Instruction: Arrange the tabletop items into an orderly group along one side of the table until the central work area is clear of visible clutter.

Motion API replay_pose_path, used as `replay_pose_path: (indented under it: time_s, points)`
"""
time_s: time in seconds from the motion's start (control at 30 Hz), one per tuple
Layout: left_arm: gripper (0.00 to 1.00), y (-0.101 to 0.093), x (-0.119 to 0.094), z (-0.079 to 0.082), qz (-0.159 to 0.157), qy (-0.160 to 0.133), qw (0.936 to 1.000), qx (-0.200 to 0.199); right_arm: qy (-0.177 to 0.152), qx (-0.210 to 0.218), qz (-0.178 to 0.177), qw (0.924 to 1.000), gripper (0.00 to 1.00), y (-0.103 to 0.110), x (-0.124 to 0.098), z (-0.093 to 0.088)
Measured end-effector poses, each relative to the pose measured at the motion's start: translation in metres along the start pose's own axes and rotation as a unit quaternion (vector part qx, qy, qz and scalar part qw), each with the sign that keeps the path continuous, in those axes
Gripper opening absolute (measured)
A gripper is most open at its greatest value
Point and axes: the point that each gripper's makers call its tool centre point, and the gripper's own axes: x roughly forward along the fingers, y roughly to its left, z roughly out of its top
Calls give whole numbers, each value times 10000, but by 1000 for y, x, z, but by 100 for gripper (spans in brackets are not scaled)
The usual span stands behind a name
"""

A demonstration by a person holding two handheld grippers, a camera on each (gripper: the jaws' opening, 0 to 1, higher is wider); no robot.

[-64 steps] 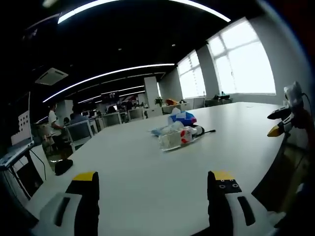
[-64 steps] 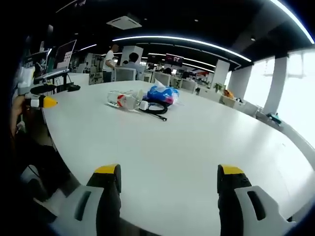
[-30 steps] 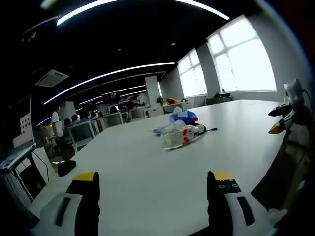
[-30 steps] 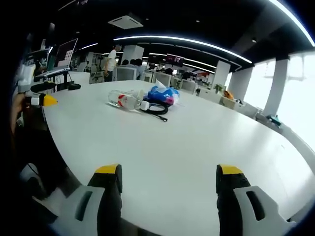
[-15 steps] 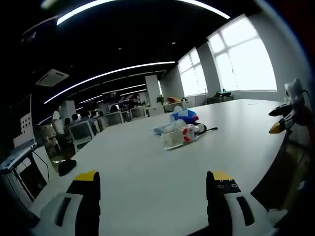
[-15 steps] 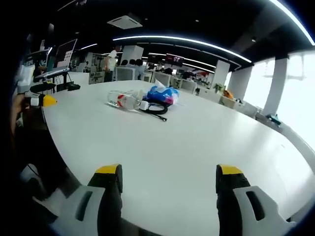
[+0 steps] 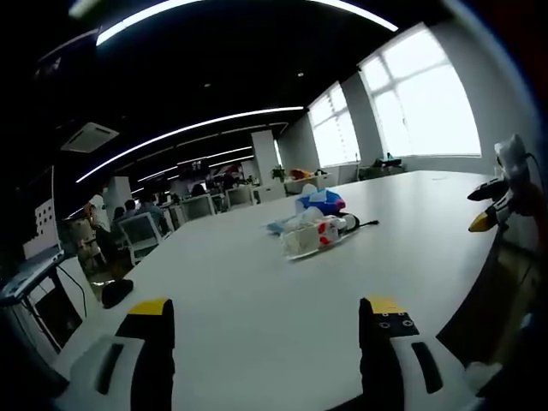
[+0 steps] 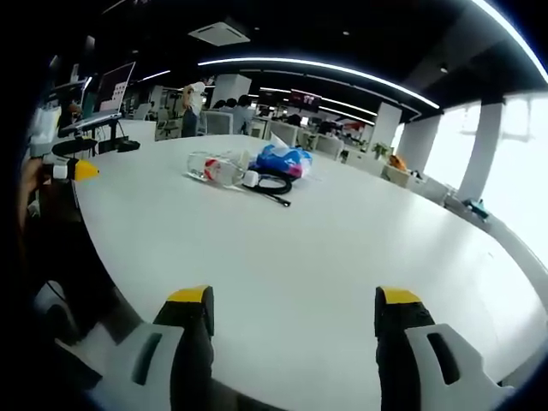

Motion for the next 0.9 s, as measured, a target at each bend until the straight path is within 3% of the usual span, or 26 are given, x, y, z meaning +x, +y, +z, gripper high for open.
replay_pose_path:
  time_s: [0.13, 0.47, 0.6, 0.9]
  points:
    - [89, 5, 0, 8, 114, -220, 9995, -182, 40, -30, -29, 10000, 72, -1, 0, -1]
    - [89, 1, 9, -1, 100, -32, 9999, -102, 61, -64, -70, 9999, 70, -1, 3, -2]
    - [89, -5, 16, -1, 99, 20, 9999, 112, 76, -102, -59, 9999, 70, 0, 3, -3]
    - [88, -17, 29, 3, -20, -33, 9997, 235, 53, -76, -49, 9999, 70, 1, 4, -2]
